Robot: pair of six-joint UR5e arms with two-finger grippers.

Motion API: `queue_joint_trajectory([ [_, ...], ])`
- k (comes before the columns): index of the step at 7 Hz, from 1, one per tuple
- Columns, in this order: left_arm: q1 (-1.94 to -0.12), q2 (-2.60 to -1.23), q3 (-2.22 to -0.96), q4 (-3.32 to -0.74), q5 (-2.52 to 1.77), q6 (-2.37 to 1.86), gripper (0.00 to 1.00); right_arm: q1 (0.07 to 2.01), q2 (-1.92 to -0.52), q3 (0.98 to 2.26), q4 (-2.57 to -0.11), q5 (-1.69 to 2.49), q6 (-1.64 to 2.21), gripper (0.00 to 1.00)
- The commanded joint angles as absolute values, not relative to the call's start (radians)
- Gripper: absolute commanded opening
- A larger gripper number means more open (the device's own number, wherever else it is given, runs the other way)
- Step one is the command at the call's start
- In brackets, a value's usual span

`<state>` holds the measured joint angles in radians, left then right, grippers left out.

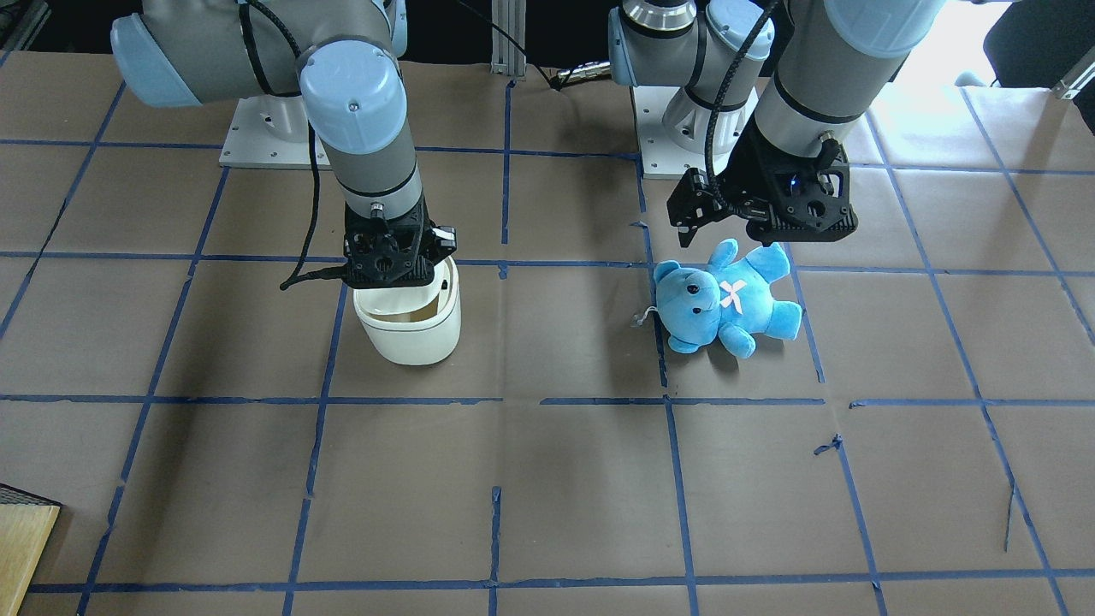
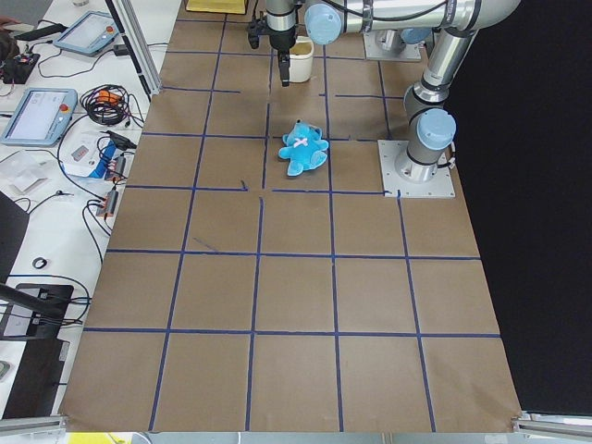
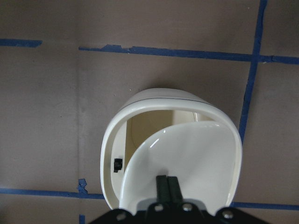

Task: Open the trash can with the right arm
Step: 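Press the lid's near edge with the right gripper to tip it open, then raise the right gripper and withdraw it away from the opened can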

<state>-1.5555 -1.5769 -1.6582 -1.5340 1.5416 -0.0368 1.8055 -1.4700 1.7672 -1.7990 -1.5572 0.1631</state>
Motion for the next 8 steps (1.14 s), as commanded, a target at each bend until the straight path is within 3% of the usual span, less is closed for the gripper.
queue_joint_trajectory([
  [1, -1.555, -1.577, -1.658, -1.534, 1.542, -0.037, 1.0, 1.767, -1.5, 1.706, -1.715, -1.592, 0.149, 0.06],
  [3, -1.555, -1.577, -1.658, -1.534, 1.542, -0.037, 1.0, 1.711, -1.502, 1.643, -1.675, -1.592, 0.089, 0.11],
  [4, -1.555, -1.577, -1.658, -1.534, 1.542, -0.037, 1.0, 1.679, -1.502, 1.605, -1.649, -1.591, 0.087, 0.41],
  [5, -1.555, -1.577, -1.658, -1.534, 1.542, -0.037, 1.0, 1.64, -1.502, 1.579, -1.649, -1.586, 0.068, 0.99],
  [8, -1.555, -1.577, -1.658, -1.534, 1.542, -0.037, 1.0, 1.574, -1.534, 1.545, -1.623, -1.6, -0.035, 1.0],
])
